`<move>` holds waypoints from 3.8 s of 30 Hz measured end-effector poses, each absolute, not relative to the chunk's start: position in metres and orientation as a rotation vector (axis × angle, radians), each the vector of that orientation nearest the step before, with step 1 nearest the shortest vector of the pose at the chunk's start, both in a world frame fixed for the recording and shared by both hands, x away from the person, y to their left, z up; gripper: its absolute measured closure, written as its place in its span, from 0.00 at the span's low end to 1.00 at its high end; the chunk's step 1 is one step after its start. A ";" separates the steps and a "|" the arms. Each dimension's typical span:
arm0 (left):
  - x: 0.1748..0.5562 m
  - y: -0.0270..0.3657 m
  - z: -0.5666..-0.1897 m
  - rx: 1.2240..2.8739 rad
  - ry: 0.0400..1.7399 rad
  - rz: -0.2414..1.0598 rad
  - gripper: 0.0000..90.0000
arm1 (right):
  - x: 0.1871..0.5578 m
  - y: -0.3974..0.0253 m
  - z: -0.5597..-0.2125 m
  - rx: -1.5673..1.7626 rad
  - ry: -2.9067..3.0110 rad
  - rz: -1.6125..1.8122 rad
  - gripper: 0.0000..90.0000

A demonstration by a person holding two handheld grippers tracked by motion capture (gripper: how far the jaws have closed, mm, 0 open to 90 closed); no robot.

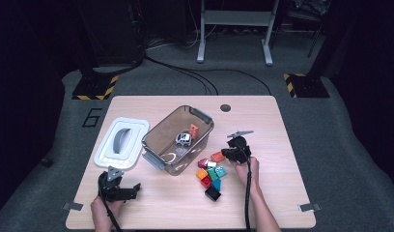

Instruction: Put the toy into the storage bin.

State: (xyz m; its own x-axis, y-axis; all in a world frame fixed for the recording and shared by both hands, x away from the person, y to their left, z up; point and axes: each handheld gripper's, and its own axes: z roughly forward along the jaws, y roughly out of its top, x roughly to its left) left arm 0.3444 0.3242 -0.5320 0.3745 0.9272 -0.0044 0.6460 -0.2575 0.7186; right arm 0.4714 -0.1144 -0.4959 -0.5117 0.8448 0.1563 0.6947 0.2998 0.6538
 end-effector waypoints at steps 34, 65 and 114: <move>0.344 0.325 -0.532 2.005 1.353 0.566 0.00 | 0.462 -0.091 -0.497 1.402 2.357 0.880 0.46; 0.345 0.325 -0.531 2.007 1.350 0.568 0.00 | 0.465 -0.107 -0.470 1.377 2.311 0.982 0.48; 0.345 0.325 -0.532 2.006 1.346 0.576 0.00 | 0.499 -0.115 -0.379 1.291 2.203 1.053 0.48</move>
